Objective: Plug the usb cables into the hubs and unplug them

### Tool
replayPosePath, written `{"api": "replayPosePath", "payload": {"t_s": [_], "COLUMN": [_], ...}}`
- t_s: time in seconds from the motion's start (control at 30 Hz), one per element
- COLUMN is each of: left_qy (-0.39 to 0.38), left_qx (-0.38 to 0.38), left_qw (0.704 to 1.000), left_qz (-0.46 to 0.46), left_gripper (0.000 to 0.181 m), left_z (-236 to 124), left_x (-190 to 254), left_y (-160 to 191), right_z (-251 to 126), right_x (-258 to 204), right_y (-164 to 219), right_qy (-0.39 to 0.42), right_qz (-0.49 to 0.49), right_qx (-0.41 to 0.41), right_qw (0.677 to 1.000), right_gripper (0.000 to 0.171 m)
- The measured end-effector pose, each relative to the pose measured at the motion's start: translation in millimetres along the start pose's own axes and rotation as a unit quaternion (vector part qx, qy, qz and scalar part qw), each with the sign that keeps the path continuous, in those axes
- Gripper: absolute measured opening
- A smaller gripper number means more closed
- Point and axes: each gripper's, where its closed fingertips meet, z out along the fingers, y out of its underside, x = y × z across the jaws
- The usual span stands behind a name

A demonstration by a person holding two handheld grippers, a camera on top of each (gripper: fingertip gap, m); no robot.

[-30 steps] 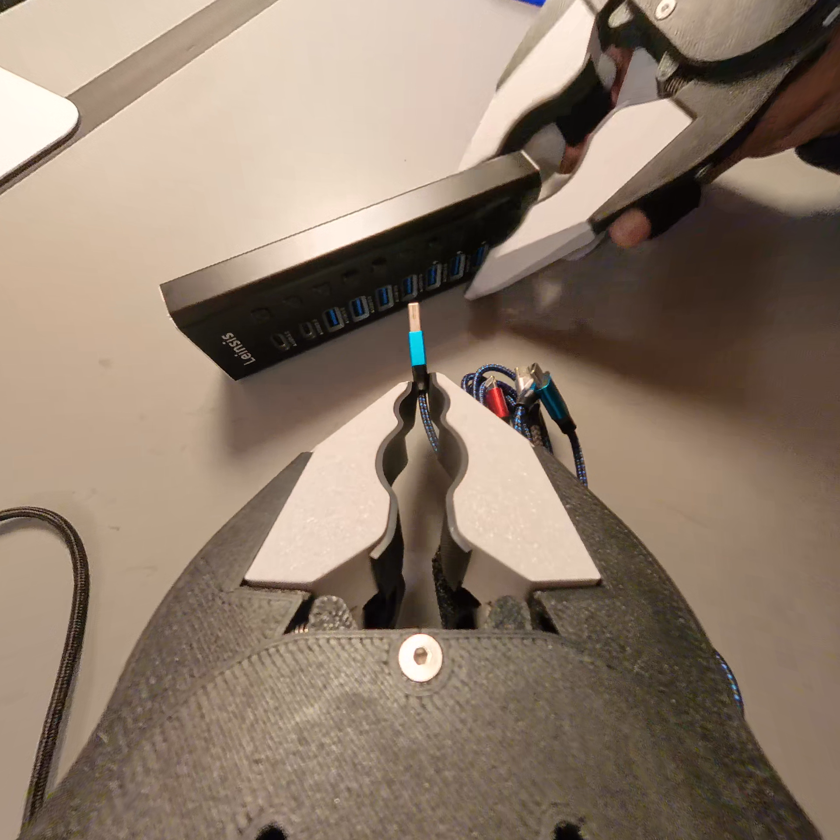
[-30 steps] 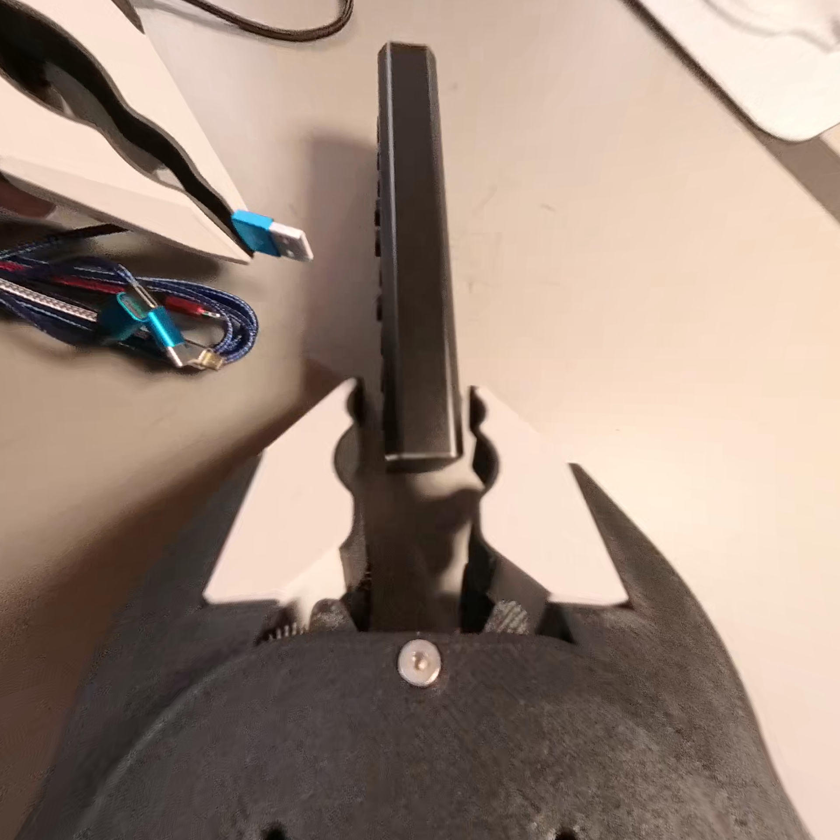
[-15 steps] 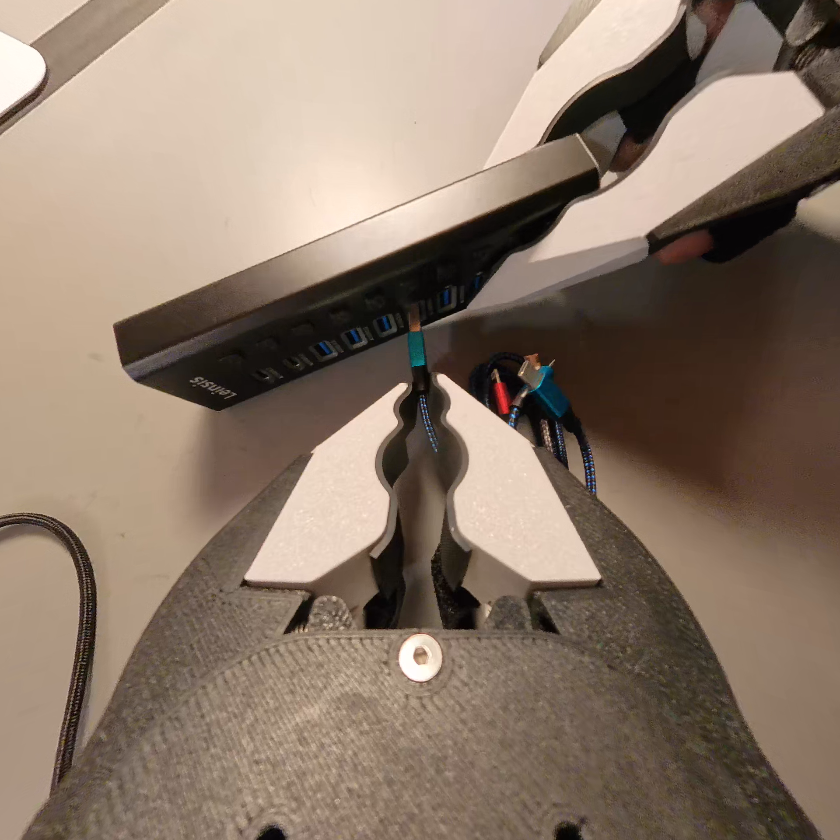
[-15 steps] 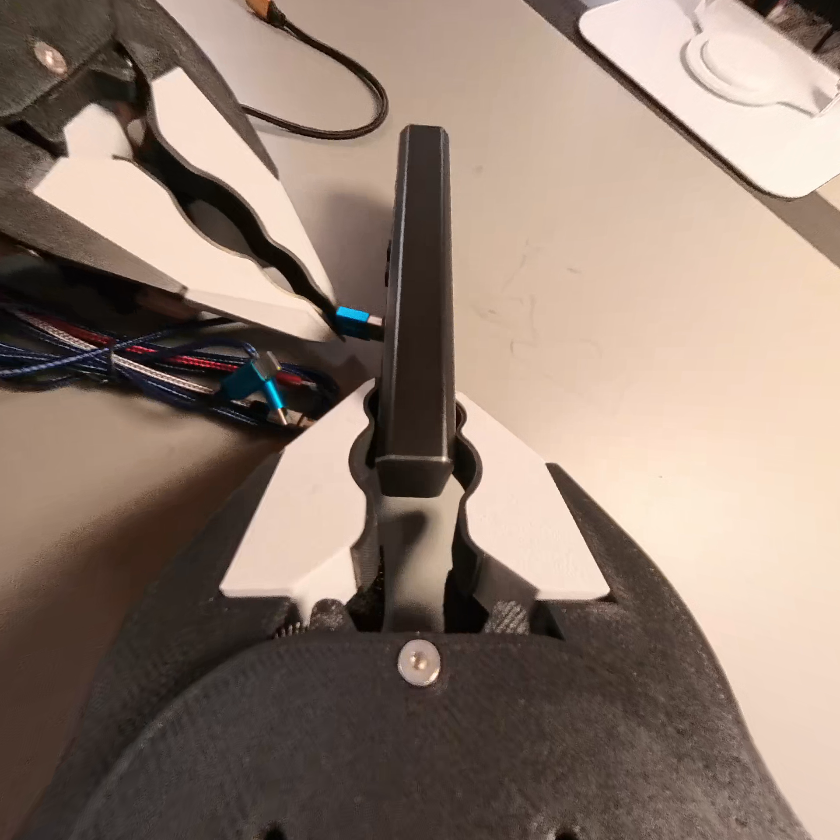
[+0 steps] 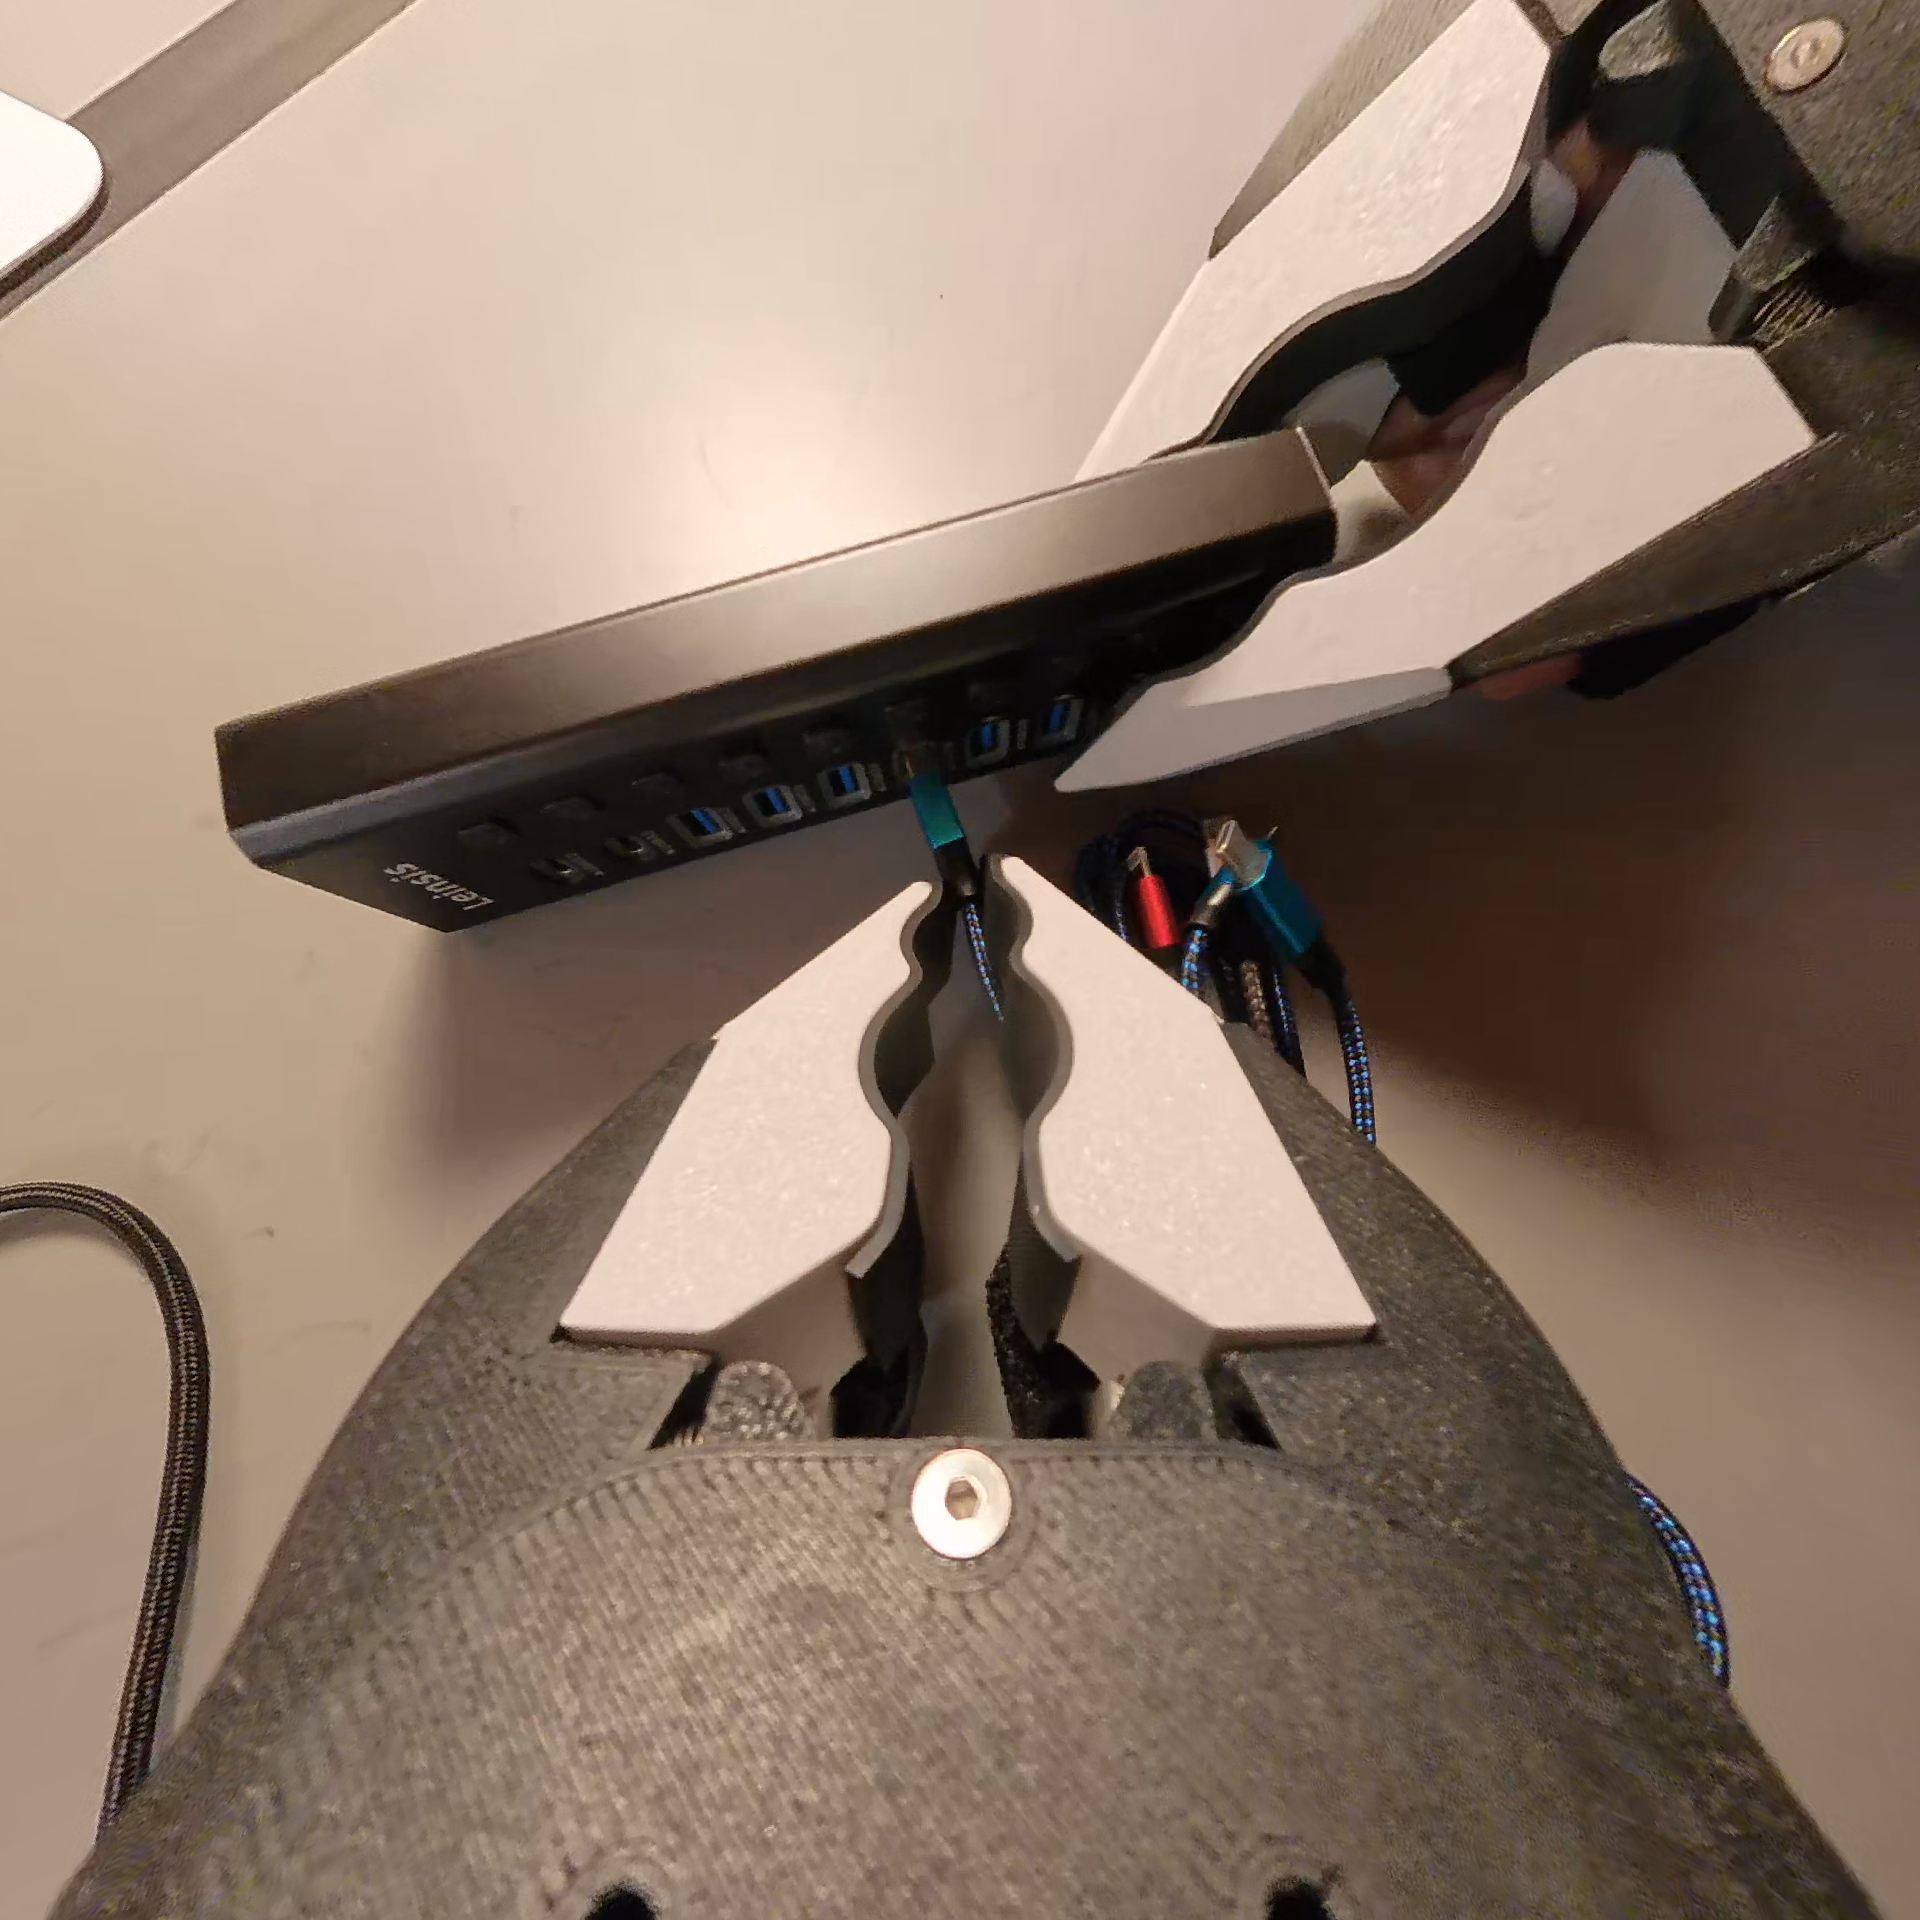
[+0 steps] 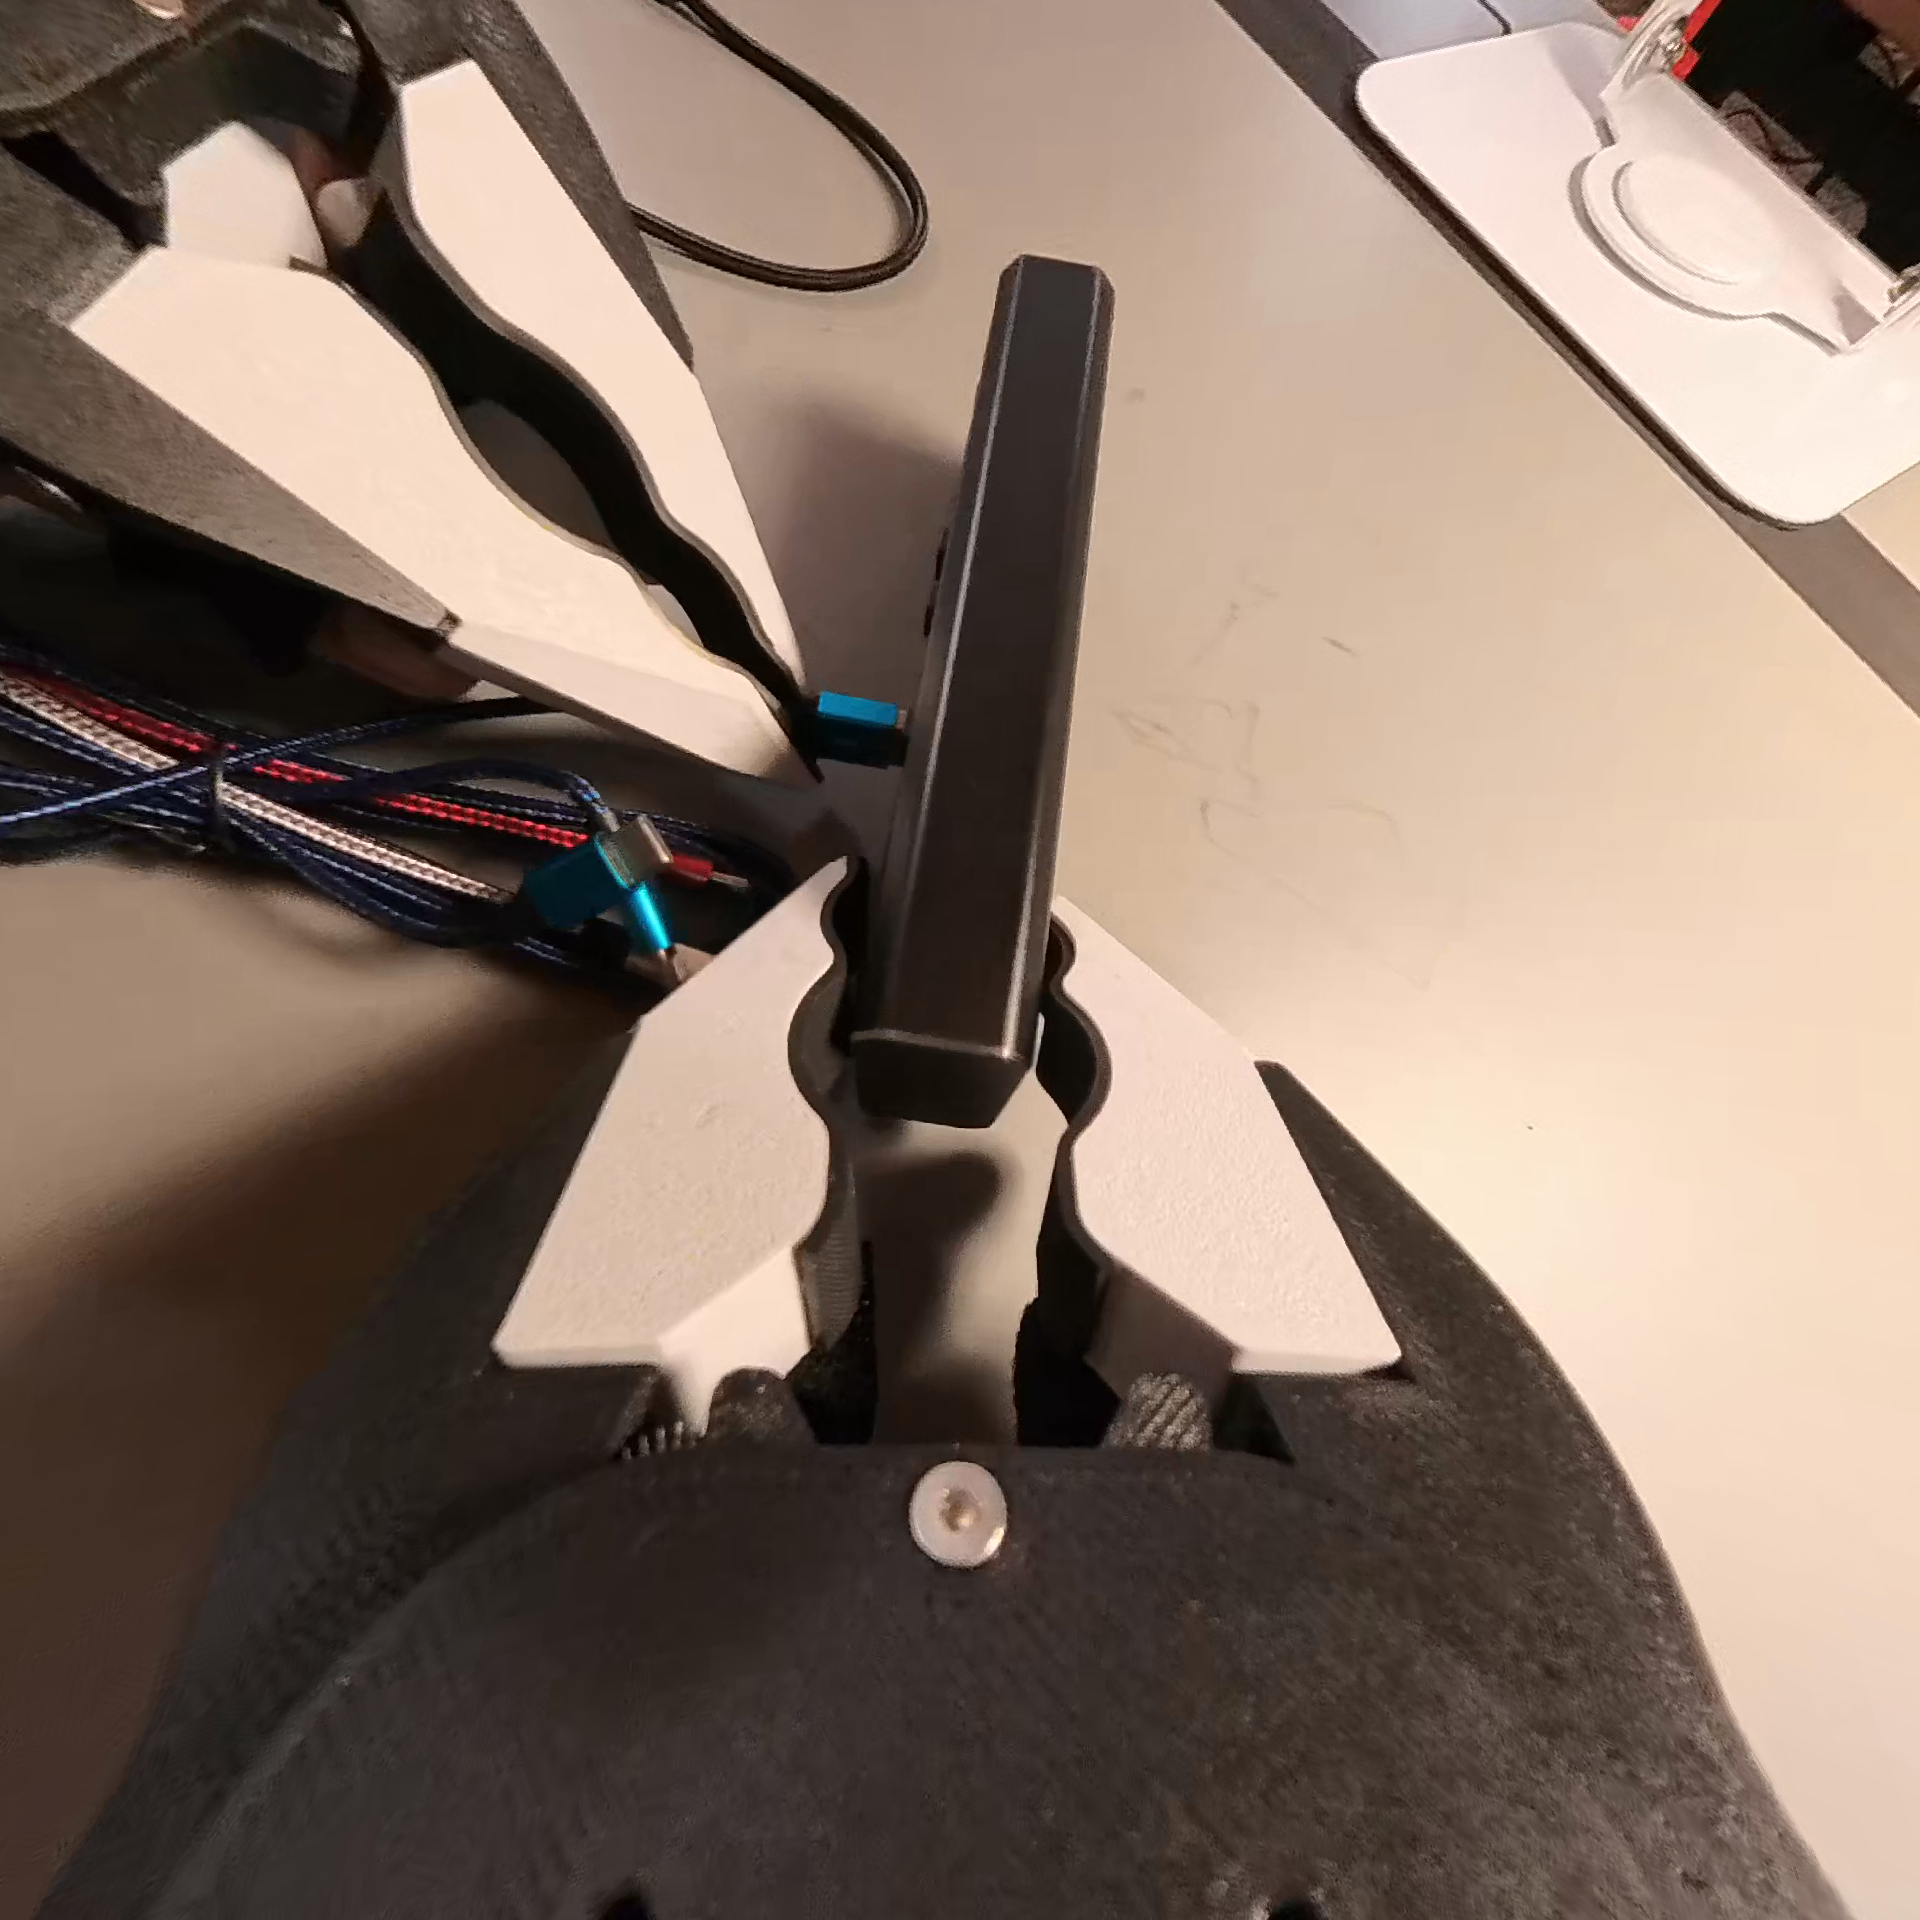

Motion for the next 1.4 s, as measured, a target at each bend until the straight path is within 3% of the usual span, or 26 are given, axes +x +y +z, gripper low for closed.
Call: {"api": "replayPosePath", "payload": {"t_s": [0.03,0.3,0.6,0.9,1.1,1.4], "left_qy": [-0.001,-0.007,0.009,0.067,0.112,0.112], "left_qx": [-0.001,-0.009,-0.005,0.014,0.017,0.015], "left_qw": [1.0,1.0,1.0,0.998,0.993,0.993], "left_qz": [0.001,0.01,0.015,-0.009,-0.039,-0.028], "left_gripper": [0.008,0.007,0.009,0.017,0.018,0.018], "left_z": [0.1,0.1,-0.9,-11.5,-17.4,-17.4], "left_x": [0.0,0.6,-0.7,3.1,4.6,6.8], "left_y": [0.2,3.3,3.3,3.4,4.4,5.7], "right_z": [0.3,1.9,2.7,-1.7,-7.3,-19.8], "right_x": [-1.0,-9.2,-3.8,19.5,28.1,31.4], "right_y": [0.4,6.6,0.4,11.0,17.3,17.6], "right_qy": [-0.003,-0.03,-0.017,0.041,0.022,-0.003], "right_qz": [0.001,-0.022,0.024,-0.061,-0.042,-0.033], "right_qx": [0.0,-0.012,-0.001,-0.002,-0.002,0.011], "right_qw": [1.0,0.999,1.0,0.997,0.999,0.999], "right_gripper": [0.031,0.033,0.029,0.03,0.033,0.036]}}
